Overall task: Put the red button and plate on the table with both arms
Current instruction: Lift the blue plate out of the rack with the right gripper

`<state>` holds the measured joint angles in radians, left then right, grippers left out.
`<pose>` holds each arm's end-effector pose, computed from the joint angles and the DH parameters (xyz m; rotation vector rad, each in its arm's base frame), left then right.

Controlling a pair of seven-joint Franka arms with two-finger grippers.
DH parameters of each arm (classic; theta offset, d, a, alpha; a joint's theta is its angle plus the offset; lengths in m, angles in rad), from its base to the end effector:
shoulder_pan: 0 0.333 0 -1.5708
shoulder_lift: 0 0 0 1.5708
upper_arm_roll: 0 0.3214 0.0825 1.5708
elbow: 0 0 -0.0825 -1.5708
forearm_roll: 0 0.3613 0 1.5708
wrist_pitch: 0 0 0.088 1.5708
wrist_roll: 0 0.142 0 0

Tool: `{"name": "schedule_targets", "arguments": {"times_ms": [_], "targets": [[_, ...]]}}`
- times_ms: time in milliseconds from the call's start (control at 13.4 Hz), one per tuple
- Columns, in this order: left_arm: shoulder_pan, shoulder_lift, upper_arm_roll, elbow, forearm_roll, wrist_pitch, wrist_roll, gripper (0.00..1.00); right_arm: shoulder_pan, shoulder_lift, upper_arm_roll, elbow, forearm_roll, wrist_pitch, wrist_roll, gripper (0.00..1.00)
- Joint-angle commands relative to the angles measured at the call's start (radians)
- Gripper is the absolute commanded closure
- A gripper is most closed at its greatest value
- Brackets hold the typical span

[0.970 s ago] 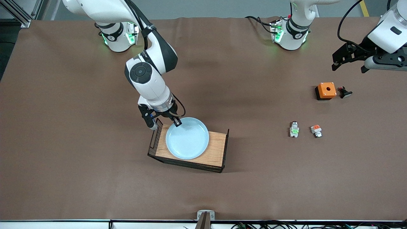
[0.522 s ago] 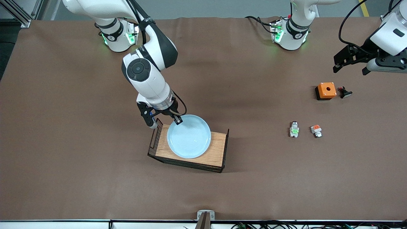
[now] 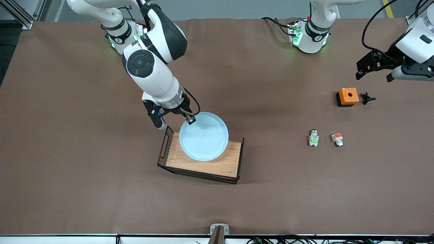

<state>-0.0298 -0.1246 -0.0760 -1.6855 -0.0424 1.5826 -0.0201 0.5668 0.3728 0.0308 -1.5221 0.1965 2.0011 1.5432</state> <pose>0.4899 -0.0604 0.6081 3.1044 -0.1323 0.0299 0.5417 0.3874 0.4355 -2.5744 1.4417 0.1767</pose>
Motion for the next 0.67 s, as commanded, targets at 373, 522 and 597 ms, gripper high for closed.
{"name": "schedule_targets", "arguments": {"times_ms": [373, 522, 597], "targets": [[-0.005, -0.001, -0.024, 0.015, 0.042, 0.016, 0.032, 0.00, -0.123, -0.135, 0.015, 0.054, 0.106, -0.344, -0.317, 1.00], [-0.004, -0.001, -0.047, 0.001, 0.068, 0.019, 0.029, 0.00, -0.186, -0.146, 0.000, 0.053, 0.158, -0.407, -0.479, 1.00], [-0.001, -0.001, -0.048, 0.001, 0.068, 0.019, 0.031, 0.00, -0.203, -0.149, -0.023, 0.051, 0.173, -0.433, -0.559, 1.00]]}}
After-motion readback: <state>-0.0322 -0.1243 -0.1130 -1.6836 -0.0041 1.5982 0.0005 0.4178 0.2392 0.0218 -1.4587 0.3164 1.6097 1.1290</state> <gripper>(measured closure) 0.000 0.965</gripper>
